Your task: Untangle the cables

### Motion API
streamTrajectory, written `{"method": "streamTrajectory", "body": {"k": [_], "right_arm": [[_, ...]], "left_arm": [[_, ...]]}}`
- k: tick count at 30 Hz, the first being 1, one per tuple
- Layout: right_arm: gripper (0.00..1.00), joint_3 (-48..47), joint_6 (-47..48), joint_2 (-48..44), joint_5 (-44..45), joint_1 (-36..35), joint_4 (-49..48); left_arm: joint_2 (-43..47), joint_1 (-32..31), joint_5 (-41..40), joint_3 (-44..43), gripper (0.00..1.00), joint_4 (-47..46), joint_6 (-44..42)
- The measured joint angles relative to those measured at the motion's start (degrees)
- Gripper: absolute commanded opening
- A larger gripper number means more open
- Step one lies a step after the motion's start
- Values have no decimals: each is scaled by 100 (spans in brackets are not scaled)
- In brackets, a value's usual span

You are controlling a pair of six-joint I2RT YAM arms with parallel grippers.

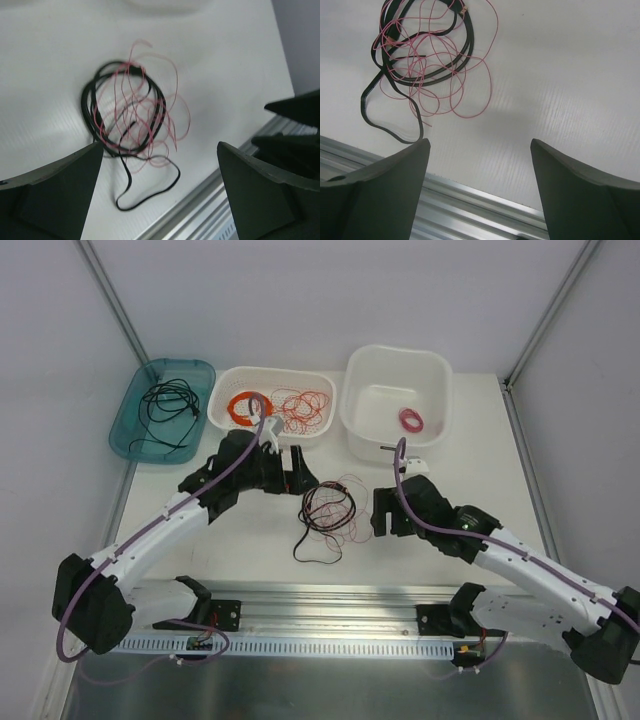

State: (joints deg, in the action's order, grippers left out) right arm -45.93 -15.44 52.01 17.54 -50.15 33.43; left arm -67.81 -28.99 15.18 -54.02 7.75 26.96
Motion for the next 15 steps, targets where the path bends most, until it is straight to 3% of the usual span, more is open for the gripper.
{"method": "streamTrajectory", "body": {"k": [1,7,15], "right_arm": [[77,2,-24,98,-15,7,-44],[68,109,-105,916,-323,391,-540],[57,105,7,2472,-837,828,-1163]], "left_arm": [[125,-177,-35,267,99,61,79],[752,-787,-203,1617,99,249,697],[1276,-964,-514,2291,99,295,1298]]}}
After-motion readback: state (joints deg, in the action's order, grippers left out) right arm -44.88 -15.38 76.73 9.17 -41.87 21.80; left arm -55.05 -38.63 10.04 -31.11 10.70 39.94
